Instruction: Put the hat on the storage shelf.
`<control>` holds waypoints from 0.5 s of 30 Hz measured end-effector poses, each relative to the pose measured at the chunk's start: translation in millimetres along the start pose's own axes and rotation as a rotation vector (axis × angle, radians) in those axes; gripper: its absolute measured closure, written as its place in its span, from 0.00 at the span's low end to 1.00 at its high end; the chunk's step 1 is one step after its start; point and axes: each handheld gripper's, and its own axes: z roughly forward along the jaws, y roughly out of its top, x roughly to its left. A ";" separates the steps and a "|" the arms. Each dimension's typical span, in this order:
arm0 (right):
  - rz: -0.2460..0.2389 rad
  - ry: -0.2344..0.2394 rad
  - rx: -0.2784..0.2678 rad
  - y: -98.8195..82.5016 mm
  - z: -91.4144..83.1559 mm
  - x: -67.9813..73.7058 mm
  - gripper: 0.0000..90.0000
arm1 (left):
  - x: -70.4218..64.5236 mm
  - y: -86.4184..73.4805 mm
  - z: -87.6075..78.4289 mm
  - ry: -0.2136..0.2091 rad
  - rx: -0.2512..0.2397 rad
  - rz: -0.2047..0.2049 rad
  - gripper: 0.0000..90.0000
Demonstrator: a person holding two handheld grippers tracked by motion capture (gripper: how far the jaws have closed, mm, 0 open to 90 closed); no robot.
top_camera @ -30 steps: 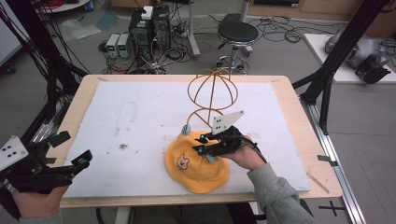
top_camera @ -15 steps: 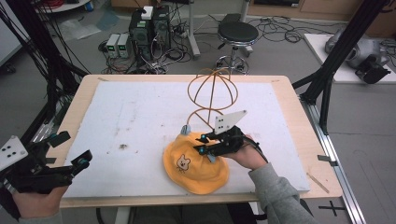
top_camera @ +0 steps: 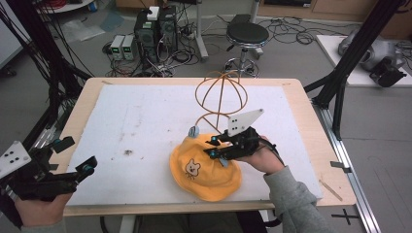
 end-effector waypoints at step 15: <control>-0.053 0.027 -0.020 40.2 -21.9 5.1 0.82 | 1.8 -2.0 0.7 0.001 0.004 -0.010 0.05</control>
